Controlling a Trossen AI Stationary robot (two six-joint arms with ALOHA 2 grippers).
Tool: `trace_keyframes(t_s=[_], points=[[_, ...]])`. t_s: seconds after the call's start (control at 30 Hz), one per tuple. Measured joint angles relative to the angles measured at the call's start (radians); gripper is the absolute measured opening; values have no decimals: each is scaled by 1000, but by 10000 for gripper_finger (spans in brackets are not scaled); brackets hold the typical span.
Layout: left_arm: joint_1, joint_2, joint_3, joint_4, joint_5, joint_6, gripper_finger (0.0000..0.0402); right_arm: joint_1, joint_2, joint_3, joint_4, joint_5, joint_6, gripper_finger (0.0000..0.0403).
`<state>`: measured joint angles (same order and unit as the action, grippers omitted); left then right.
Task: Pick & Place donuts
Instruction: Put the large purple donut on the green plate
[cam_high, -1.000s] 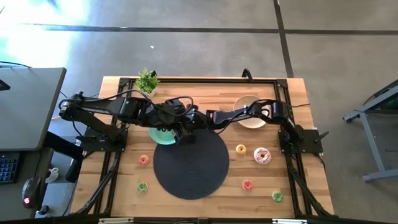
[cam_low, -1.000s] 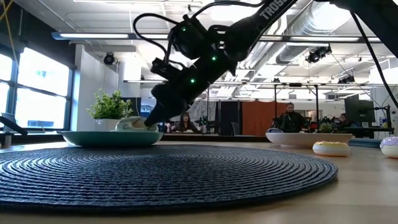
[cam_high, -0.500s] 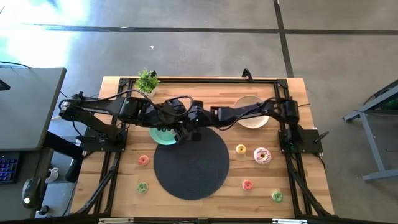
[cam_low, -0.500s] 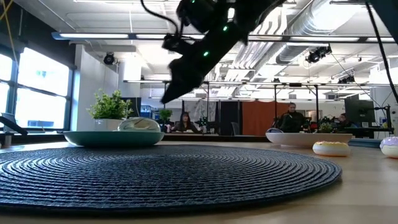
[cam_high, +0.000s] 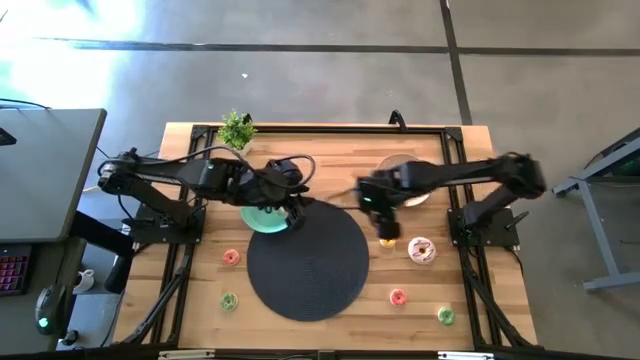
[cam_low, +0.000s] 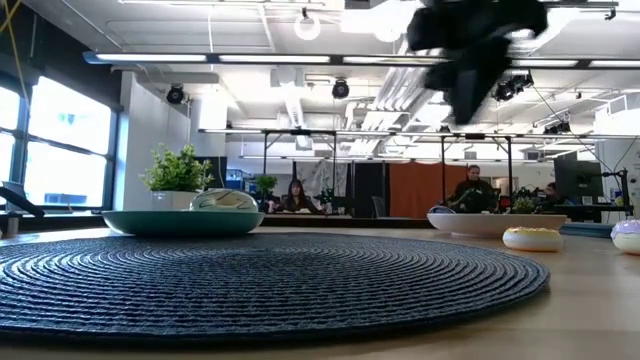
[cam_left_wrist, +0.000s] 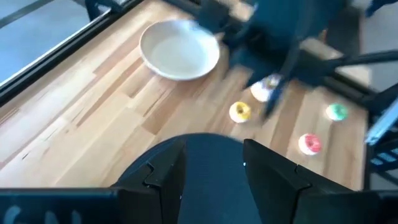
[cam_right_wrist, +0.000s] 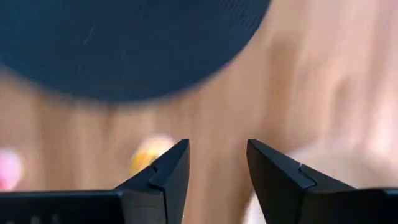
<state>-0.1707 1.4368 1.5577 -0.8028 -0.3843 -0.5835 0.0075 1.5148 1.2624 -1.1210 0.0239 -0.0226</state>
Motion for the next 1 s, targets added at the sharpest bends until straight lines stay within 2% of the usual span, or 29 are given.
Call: trace_keyframes(t_s=[0.1, 0.23, 0.37, 0.57, 0.83, 1.0], points=[[0, 5, 2, 5, -4, 0, 159, 38, -140, -149, -37, -42, 86, 156], [0, 14, 0, -2, -11, 15, 159, 77, -303, -370, 45, -34, 194, 156], [0, 10, 1, 4, -40, 0, 159, 91, -386, -533, 106, -64, 286, 156], [0, 11, 1, 25, -41, -23, 159, 105, -390, -657, 140, -102, 363, 155], [0, 11, 1, 61, -27, -24, 159, 107, -337, -656, 200, -113, 386, 155], [0, 11, 1, 61, -9, -24, 159, 107, -257, -656, 221, -110, 389, 155]])
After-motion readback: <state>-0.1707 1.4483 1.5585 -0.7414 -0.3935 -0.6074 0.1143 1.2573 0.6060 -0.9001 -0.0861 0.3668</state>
